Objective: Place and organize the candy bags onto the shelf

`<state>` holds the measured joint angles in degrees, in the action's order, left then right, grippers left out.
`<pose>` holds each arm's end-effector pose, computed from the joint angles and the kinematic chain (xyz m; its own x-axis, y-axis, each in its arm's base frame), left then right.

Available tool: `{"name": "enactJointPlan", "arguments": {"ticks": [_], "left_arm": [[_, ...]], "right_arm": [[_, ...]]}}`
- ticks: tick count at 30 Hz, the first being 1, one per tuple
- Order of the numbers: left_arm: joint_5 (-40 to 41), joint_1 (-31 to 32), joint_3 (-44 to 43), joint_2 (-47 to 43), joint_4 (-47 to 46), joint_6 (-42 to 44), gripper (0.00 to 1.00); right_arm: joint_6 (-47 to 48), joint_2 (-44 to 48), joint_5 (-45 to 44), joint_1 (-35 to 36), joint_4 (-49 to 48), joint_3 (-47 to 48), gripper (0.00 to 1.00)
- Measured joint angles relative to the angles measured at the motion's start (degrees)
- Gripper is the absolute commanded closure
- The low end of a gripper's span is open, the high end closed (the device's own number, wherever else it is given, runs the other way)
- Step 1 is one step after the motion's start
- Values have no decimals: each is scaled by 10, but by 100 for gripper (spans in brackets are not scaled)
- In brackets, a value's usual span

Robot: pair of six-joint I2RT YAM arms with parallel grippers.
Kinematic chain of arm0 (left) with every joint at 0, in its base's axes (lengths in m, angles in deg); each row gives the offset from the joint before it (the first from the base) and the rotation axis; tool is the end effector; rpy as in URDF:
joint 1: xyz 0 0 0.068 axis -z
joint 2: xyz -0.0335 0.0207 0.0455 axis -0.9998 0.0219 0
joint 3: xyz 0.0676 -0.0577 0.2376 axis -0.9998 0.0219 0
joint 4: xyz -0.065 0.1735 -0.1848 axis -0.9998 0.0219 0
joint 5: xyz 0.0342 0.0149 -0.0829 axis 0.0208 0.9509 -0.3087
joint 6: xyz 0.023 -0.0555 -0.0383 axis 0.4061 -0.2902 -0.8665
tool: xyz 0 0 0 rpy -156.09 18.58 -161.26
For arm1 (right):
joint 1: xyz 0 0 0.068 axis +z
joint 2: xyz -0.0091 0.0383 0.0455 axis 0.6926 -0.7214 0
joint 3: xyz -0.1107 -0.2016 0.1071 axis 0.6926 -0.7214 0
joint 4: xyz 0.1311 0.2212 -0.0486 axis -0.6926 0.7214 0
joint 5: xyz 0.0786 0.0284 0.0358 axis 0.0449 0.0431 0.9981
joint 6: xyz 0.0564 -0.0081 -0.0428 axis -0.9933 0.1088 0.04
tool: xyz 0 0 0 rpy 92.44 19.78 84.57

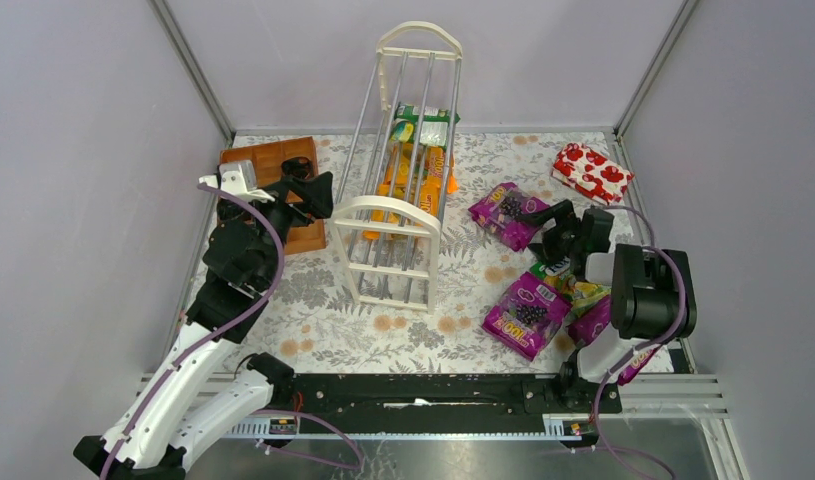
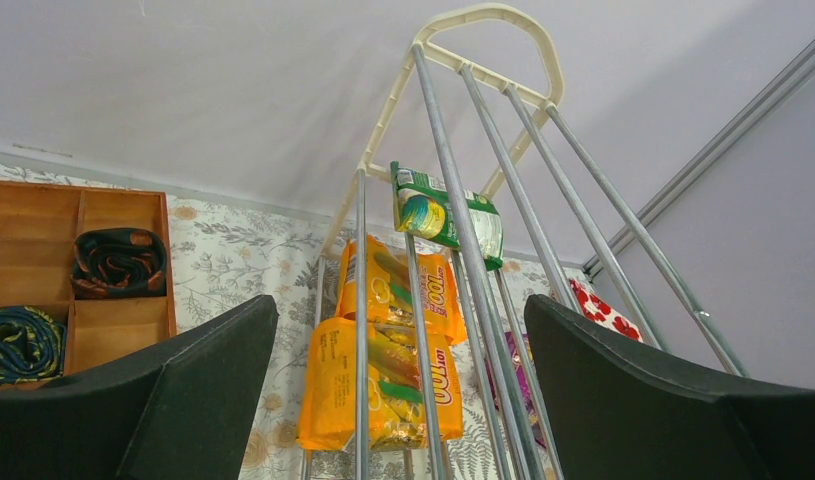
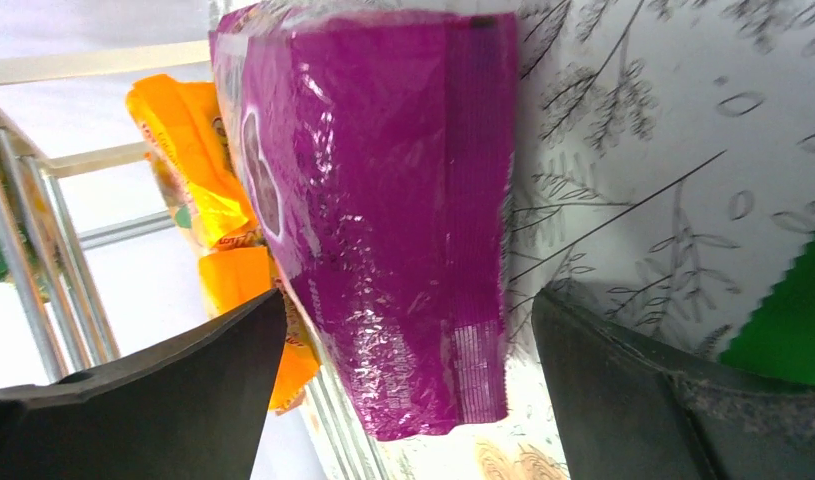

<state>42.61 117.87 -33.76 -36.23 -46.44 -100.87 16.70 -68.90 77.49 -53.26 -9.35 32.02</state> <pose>0.1793 -0.0789 0.3894 0.0433 -0.4487 -0.8926 0.2264 0.8746 -0.4287 0.3179 -0.0254 0.1041 -0.4861 0.8285 -0.2779 0.2880 0.4521 0.8442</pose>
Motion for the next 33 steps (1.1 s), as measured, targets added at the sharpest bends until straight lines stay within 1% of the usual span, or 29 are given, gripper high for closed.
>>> {"name": "enactJointPlan", "arguments": {"ticks": [2,5,6,9,13,15,19,22,26,33], "left_arm": [[0,0,0,0,0,0,1],[0,0,0,0,0,-1,1],[0,0,0,0,0,-1,1],[0,0,0,0,0,-2,1],[0,0,0,0,0,-2,1],[0,0,0,0,0,-2,1],[0,0,0,1,0,-2,1],[0,0,0,1,0,-2,1],[0,0,0,1,0,-2,1],[0,0,0,1,0,-4,1]], "right_arm": [[-32,-5,-11,12,-46,-18,5],[-78,-21,-35,41,-124,-43,14],[-88,-27,-41,48,-141,-48,19],[-115,-52,-72,69,-200,-59,39],[-143,-70,-115,79,-287,-100,48],[-146,-69,-125,79,-303,-113,53],[-127,-47,-135,80,-296,-113,63],[-97,-6,-137,79,-265,-113,68],[-42,71,-139,79,-179,-105,74],[50,212,-139,79,18,-67,83]]}}
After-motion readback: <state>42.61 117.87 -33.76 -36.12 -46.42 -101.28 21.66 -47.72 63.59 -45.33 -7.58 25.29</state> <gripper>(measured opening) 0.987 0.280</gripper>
